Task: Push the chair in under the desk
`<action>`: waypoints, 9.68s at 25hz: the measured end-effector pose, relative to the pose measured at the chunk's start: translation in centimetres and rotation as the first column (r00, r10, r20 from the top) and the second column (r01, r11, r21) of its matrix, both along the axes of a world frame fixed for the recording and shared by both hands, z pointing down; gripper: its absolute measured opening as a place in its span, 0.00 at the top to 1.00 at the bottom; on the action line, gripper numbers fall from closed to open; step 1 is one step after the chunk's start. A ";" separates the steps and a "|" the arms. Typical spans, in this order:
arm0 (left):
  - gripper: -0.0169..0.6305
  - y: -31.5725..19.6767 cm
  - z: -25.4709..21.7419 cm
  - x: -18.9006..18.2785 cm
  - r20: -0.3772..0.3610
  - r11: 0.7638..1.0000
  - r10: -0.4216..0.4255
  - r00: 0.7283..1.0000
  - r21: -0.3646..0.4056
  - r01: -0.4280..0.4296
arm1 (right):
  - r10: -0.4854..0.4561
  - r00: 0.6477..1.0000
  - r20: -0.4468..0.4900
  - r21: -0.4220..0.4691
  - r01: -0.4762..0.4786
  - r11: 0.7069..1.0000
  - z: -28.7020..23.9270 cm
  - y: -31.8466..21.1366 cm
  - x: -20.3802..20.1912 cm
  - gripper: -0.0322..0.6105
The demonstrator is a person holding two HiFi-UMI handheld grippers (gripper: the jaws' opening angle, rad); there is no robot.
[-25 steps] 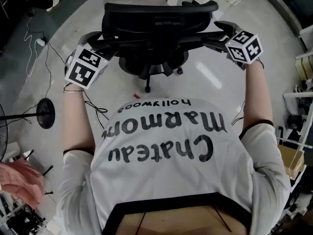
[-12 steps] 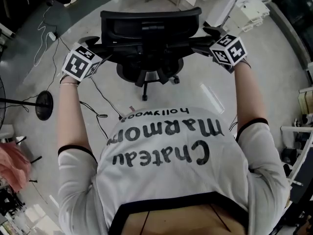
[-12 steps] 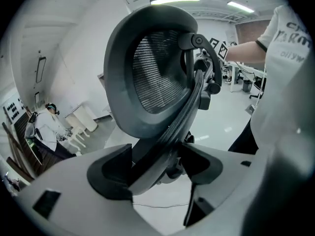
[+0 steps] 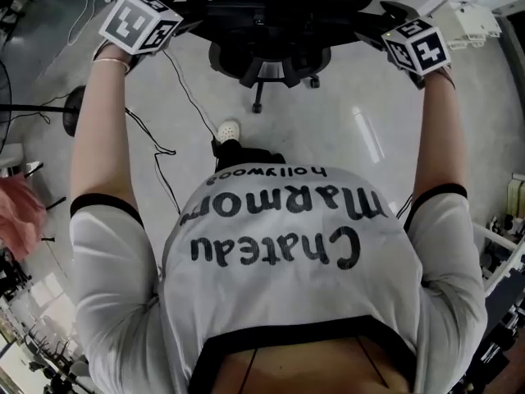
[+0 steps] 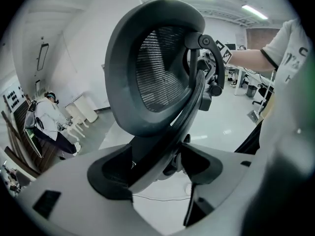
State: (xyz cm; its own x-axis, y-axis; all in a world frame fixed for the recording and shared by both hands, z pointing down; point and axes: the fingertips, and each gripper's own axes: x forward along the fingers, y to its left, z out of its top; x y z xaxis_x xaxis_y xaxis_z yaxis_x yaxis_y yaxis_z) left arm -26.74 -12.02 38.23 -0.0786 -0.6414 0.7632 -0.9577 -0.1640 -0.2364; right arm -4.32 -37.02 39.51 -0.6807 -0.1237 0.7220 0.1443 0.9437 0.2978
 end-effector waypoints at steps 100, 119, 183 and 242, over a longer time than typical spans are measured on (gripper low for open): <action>0.42 -13.5 0.3 -29.8 0.053 0.996 0.083 0.995 -0.041 -0.081 | -0.111 0.992 0.059 0.016 0.110 0.994 -0.3 -6.4 -23.3 0.57; 0.41 -16.0 0.0 -31.2 0.391 0.993 0.091 0.916 -0.105 -0.055 | -0.005 1.000 0.025 -0.028 0.006 1.000 -1.0 -4.2 -21.1 0.58; 0.41 -28.2 -3.3 -25.9 0.309 0.921 0.388 0.868 -0.110 -0.373 | -0.013 0.999 0.043 0.008 0.013 1.000 -1.7 -10.0 -14.5 0.66; 0.84 -17.1 -11.3 4.1 -0.371 0.695 0.068 0.926 0.684 0.223 | -0.102 0.979 0.176 0.239 0.058 0.969 -1.9 -13.4 -13.2 0.59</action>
State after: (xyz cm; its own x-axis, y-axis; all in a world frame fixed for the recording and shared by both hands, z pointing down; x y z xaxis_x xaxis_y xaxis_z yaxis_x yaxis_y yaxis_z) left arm -22.63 -29.08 26.92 0.0161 -0.9974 0.0703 -0.9955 -0.0094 0.0943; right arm -17.56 -50.42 37.60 -0.8144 -0.2122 0.5402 0.1382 0.8331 0.5355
